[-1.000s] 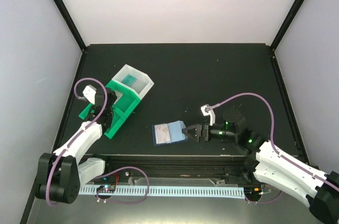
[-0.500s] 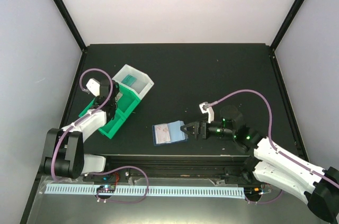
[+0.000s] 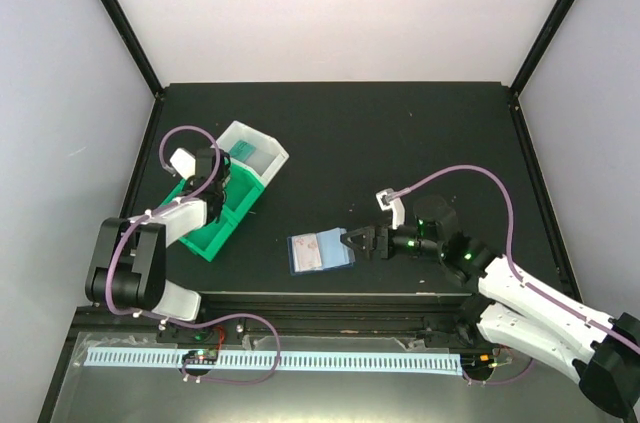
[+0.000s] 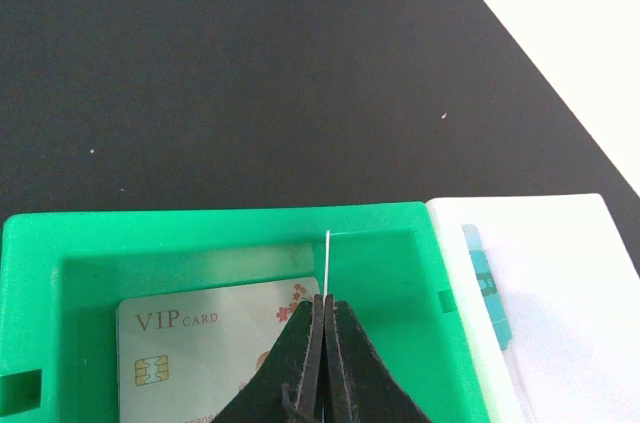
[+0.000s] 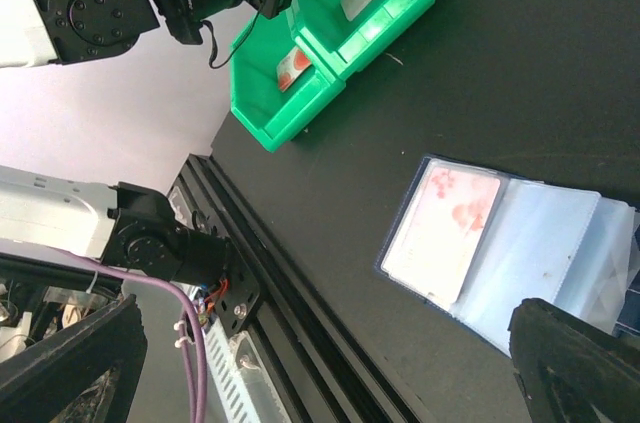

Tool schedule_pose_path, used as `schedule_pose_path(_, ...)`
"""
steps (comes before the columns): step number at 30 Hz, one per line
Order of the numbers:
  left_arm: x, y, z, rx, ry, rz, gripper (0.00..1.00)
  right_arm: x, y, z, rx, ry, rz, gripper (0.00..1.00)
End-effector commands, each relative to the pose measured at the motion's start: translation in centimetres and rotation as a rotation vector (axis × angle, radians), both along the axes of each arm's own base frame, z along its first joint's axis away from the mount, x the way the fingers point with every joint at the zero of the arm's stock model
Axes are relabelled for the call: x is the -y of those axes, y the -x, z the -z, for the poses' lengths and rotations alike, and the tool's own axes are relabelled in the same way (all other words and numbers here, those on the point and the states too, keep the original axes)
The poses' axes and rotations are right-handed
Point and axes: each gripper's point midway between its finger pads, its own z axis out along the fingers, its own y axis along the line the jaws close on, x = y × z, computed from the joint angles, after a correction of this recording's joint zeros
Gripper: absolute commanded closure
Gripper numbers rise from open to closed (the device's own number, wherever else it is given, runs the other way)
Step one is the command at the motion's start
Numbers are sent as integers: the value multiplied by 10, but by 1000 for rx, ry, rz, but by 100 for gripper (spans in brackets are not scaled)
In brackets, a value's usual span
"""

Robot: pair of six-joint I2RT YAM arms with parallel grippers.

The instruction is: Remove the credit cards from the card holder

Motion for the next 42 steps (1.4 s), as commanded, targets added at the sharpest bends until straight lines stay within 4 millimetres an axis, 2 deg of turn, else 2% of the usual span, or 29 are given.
schedule_pose_path(1,-6,-13,-12,34,-21,-26,98,0,-6,-8,38,3,12,0)
schedule_pose_path(13,-9,-10,-3,-29,-18,-55,96,9,-6,-4,39,23,26,0)
schedule_pose_path(24,-9,2,-24,-16,-19,-55,67,22,1,-10,69,40,48,0)
schedule_pose_path(30,-5,7,-46,2,-25,-17,50,26,5,-10,62,36,49,0)
schedule_pose_path(34,4,10,-68,-8,-56,85,33,32,4,-11,70,36,83,0)
schedule_pose_path(39,22,25,-75,-78,-64,241,3,39,-2,-10,65,66,139,0)
schedule_pose_path(42,41,35,-81,-92,-53,382,1,42,-7,-4,61,113,163,0)
